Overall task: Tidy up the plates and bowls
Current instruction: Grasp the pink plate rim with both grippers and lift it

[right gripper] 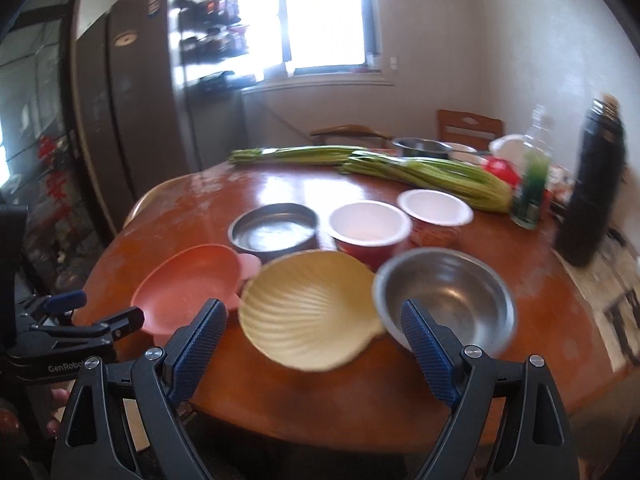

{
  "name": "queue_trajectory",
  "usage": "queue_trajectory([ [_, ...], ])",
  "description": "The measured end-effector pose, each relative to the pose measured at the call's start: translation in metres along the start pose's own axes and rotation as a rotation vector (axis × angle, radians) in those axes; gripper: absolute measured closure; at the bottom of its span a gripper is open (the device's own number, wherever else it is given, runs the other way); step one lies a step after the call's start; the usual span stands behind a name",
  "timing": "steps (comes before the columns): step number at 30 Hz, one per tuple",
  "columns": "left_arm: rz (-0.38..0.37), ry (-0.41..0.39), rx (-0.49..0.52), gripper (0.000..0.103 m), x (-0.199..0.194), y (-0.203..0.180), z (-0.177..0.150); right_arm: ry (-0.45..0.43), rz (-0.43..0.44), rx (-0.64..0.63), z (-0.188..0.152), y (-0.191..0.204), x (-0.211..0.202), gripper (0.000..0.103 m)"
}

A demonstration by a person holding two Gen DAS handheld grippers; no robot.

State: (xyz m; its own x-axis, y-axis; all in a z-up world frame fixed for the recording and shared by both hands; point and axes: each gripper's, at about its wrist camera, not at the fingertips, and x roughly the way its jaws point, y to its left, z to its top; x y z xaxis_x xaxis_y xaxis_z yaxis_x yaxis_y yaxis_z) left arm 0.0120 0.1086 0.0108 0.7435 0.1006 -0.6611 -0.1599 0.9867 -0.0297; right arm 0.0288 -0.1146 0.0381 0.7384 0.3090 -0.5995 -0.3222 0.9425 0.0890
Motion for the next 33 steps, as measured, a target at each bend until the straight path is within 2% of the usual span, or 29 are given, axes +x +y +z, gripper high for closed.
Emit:
queue_trajectory([
  [3,-0.016,0.084,-0.022,0.002,0.016,0.018,-0.001,0.07,0.106,-0.054,0.018,0.014,0.036,0.013],
  [5,-0.036,0.174,-0.035,0.002,0.03,0.021,-0.005,0.112,0.146,-0.067,0.025,0.02,0.059,0.013],
  [9,-0.072,0.247,-0.051,0.002,0.051,0.017,-0.007,0.173,0.142,-0.154,0.035,0.033,0.099,0.014],
  [12,-0.074,0.281,-0.035,0.002,0.059,0.008,-0.008,0.228,0.166,-0.147,0.04,0.034,0.123,0.014],
  [18,-0.078,0.281,-0.014,0.002,0.067,-0.006,-0.002,0.286,0.173,-0.227,0.045,0.046,0.154,0.019],
  [19,-0.077,0.279,-0.012,0.002,0.068,-0.007,-0.001,0.287,0.171,-0.237,0.046,0.048,0.157,0.024],
  [21,-0.083,0.28,-0.013,0.002,0.07,-0.01,0.0,0.314,0.186,-0.264,0.046,0.053,0.168,0.028],
  [22,-0.082,0.28,-0.012,0.003,0.072,-0.011,0.0,0.323,0.183,-0.268,0.046,0.054,0.173,0.036],
  [24,-0.085,0.282,-0.009,0.011,0.077,-0.012,0.0,0.341,0.175,-0.287,0.045,0.056,0.18,0.04],
  [26,-0.094,0.285,-0.016,0.016,0.08,-0.011,-0.001,0.356,0.218,-0.274,0.043,0.056,0.183,0.051],
  [29,-0.097,0.287,-0.029,0.023,0.084,-0.01,0.003,0.368,0.224,-0.288,0.04,0.056,0.185,0.057],
  [33,-0.11,0.276,-0.07,0.031,0.085,-0.002,0.006,0.365,0.236,-0.27,0.039,0.053,0.184,0.06],
])
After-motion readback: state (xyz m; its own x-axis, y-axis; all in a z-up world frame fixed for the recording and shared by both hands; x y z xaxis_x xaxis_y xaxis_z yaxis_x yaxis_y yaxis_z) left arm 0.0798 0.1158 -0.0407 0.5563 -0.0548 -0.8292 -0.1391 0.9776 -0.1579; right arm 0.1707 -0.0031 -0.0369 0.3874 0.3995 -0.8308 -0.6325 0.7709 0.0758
